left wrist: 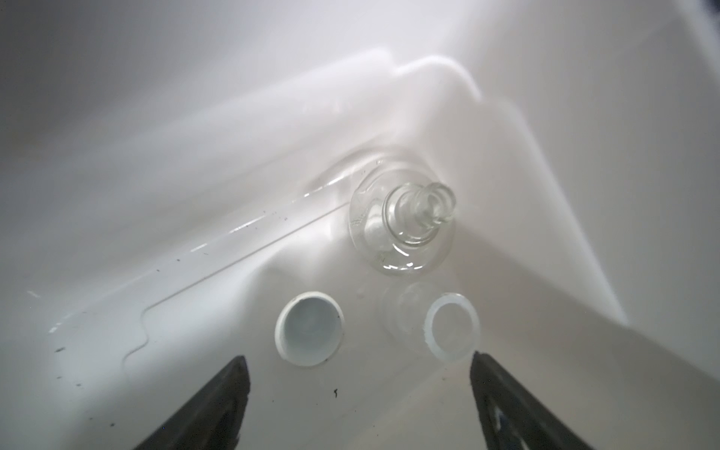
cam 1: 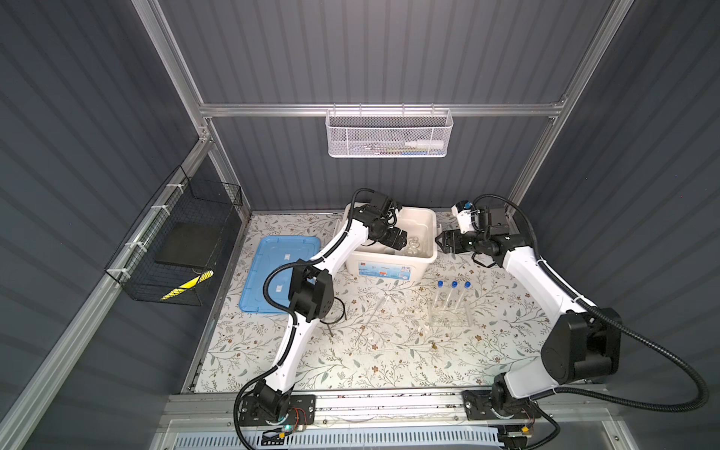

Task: Organize the chemistry lab equipment
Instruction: 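Raise the left gripper out of the bin and move it to the bottle brush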

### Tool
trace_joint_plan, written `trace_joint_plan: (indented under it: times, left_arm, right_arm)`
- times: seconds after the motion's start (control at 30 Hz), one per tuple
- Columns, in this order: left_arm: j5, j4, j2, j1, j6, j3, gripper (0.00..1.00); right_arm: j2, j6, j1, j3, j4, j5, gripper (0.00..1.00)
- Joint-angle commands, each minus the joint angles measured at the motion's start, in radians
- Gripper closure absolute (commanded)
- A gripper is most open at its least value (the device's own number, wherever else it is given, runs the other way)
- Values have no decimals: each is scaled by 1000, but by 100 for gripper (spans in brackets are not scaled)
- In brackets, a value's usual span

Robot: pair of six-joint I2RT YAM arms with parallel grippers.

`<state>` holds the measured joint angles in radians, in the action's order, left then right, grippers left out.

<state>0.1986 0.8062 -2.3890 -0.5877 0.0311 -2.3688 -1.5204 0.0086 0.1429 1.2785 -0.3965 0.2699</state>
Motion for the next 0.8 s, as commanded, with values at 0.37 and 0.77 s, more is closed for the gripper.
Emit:
trace_joint_plan:
  times: [0.37,0.77]
  left_arm:
    - [-235,-245,491,-4,-35,470,0]
    - [-284,-213,752,-58,-46,835,1]
  right_arm:
    - [69,30,-2,-83,71,-38,6]
    - [76,62,-2,-97,109,-51,1]
